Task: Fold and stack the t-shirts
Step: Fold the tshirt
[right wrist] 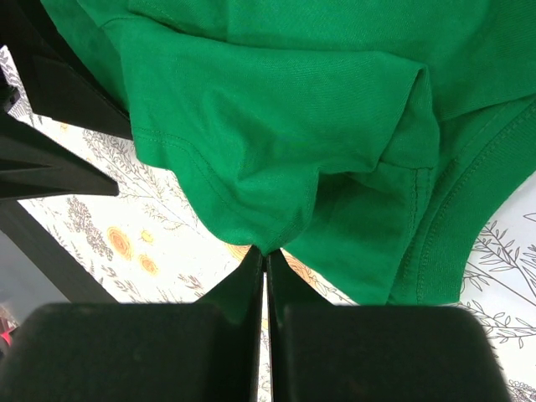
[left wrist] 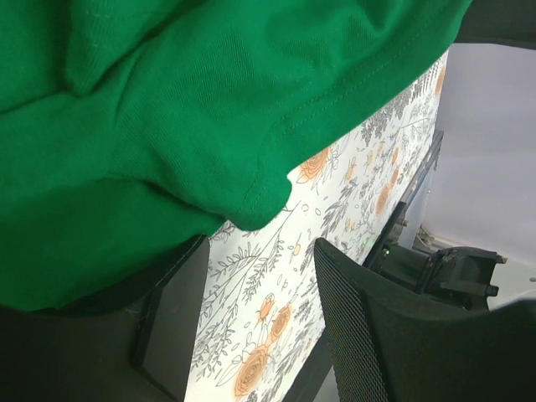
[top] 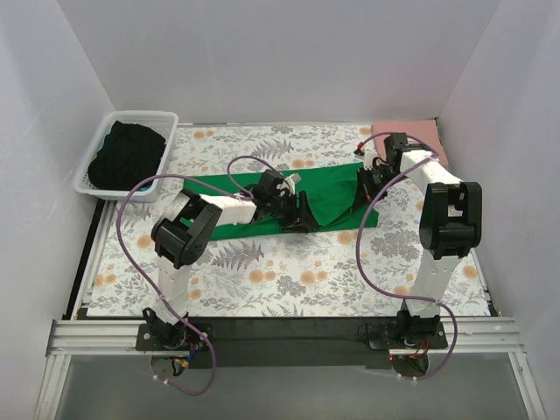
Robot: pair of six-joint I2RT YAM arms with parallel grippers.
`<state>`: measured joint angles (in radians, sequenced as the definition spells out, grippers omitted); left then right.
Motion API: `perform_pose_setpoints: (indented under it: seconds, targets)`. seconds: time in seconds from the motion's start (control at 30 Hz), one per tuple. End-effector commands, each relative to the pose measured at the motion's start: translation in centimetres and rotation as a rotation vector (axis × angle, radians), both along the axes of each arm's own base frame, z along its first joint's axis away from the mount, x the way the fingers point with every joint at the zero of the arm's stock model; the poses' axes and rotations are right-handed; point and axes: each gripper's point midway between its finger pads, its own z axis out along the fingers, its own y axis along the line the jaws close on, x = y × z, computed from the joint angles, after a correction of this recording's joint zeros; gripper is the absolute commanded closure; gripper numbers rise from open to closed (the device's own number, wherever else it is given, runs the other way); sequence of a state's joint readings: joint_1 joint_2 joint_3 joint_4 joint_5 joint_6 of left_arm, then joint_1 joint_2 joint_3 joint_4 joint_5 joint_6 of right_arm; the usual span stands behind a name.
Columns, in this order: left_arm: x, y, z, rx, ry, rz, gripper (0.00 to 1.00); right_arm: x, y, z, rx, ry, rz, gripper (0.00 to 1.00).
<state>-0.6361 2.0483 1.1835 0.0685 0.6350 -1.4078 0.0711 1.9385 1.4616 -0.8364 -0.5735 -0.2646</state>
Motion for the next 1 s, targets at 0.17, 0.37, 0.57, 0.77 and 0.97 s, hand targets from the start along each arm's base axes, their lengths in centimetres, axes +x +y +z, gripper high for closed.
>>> perform_pose_setpoints:
  seconds: [0.17, 0.37, 0.57, 0.77, 0.97]
  targets:
    - [1.1, -1.4, 0.7, -0.037, 0.003, 0.004, 0.60, 0.2, 0.2, 0.7, 0.025, 0.001, 0.003, 0.99]
    - [1.3, -1.6, 1.8, -0.055, -0.001, 0.008, 0.74, 0.4, 0.3, 0.9, 0.033, 0.000, 0.001, 0.99]
    - [2.0, -1.4, 4.1, -0.073, -0.045, 0.023, 1.00, 1.4, 0.6, 1.4, 0.044, -0.012, -0.001, 0.99]
    - [3.6, 0.1, 4.7, -0.089, -0.037, 0.056, 1.00, 3.0, 0.8, 2.0, 0.057, -0.037, -0.008, 0.99]
    - [6.1, 1.4, 6.0, -0.119, -0.075, 0.092, 1.00, 4.7, 1.0, 1.8, 0.064, -0.044, -0.016, 0.99]
